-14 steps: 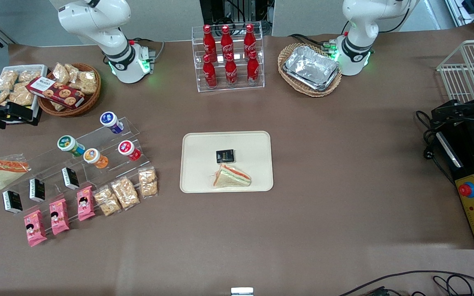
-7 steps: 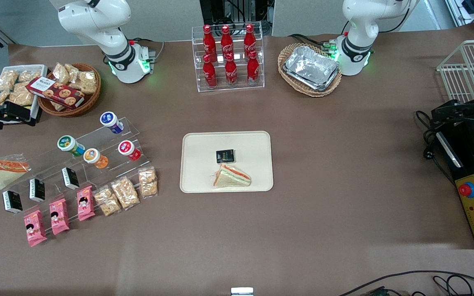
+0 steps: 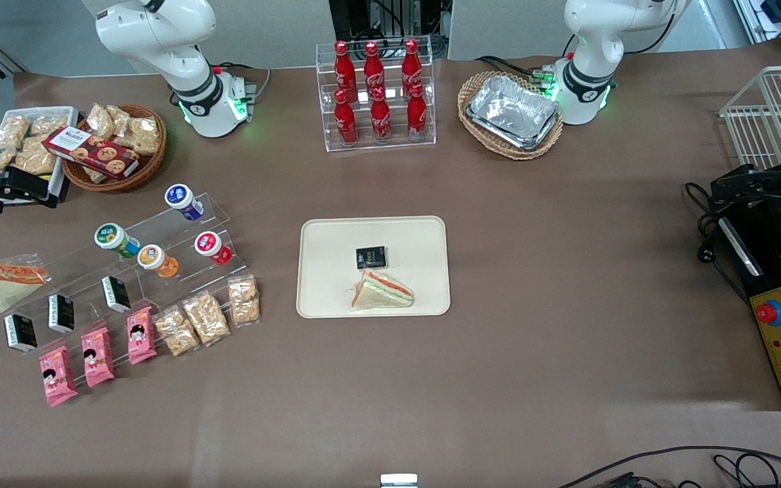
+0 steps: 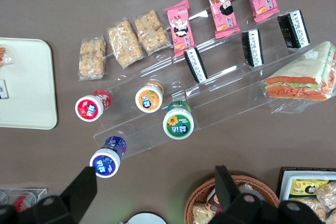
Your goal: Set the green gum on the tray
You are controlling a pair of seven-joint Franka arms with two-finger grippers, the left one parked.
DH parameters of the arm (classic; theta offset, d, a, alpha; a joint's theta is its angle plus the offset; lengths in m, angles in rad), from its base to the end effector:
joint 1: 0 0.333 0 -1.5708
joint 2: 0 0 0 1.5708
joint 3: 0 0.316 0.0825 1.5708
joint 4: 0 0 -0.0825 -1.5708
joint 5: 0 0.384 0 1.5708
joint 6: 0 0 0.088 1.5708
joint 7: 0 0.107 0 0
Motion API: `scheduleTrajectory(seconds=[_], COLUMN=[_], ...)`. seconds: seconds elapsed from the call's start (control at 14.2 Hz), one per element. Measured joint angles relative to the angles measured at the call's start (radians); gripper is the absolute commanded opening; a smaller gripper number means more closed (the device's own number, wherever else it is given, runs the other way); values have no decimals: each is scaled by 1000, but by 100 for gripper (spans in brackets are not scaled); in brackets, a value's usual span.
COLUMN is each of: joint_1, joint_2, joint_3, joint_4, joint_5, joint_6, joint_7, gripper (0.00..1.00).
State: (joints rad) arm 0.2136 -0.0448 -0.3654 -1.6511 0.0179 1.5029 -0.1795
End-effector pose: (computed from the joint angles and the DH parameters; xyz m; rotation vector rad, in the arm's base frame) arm 0.5258 -0.0826 0.6041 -3.0865 -0.0450 0.1534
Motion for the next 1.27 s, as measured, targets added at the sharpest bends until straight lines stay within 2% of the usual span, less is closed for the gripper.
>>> scheduleTrajectory(seconds=[0.42,1.27], joint_1=[-1,-18], joint_2=[8,-10], joint_3=[-14,-27], joint_4=[-55,-483], joint_5=[0,0], joint_6=[48,540], joint_7=[-12,-49], gripper=[100,100])
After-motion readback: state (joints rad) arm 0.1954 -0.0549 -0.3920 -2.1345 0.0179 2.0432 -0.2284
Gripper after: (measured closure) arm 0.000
